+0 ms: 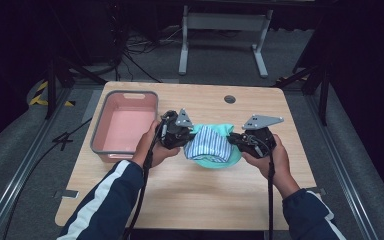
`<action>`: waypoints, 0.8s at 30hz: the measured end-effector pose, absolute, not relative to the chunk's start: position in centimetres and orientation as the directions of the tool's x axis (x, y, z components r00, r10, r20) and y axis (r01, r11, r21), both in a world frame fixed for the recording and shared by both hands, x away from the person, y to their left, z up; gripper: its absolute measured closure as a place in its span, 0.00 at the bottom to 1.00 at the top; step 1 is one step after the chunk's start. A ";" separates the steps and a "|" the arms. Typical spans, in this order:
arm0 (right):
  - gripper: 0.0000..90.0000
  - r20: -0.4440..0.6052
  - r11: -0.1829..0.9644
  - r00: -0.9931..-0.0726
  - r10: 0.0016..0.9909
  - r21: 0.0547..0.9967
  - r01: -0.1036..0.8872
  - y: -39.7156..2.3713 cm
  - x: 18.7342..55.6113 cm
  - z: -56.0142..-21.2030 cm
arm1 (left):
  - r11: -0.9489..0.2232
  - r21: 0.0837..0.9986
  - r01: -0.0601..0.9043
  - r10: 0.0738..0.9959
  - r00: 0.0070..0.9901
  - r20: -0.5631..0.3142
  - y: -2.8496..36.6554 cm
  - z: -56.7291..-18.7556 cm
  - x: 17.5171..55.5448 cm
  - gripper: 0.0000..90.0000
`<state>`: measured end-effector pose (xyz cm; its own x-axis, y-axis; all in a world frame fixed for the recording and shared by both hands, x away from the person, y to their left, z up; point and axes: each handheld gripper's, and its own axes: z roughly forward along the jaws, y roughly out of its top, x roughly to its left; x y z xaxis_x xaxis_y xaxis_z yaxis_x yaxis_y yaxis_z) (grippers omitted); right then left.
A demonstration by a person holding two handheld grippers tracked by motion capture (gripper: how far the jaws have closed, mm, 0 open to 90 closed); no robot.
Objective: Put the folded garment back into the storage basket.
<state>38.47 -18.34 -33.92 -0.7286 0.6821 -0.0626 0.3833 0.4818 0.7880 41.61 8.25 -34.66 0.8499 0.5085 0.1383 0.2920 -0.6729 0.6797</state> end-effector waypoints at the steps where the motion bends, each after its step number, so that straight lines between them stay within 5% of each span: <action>1: 0.93 -0.065 0.482 -0.732 0.678 0.791 0.376 -18.0 38.6 -33.8 | -0.667 0.683 0.297 0.516 0.845 0.137 8.5 -34.6 41.7 0.92; 24: 0.93 -0.077 0.503 -0.776 0.626 0.800 0.326 -12.0 41.1 -31.9 | -0.648 0.683 0.337 0.596 0.782 0.180 14.3 -32.2 42.0 0.92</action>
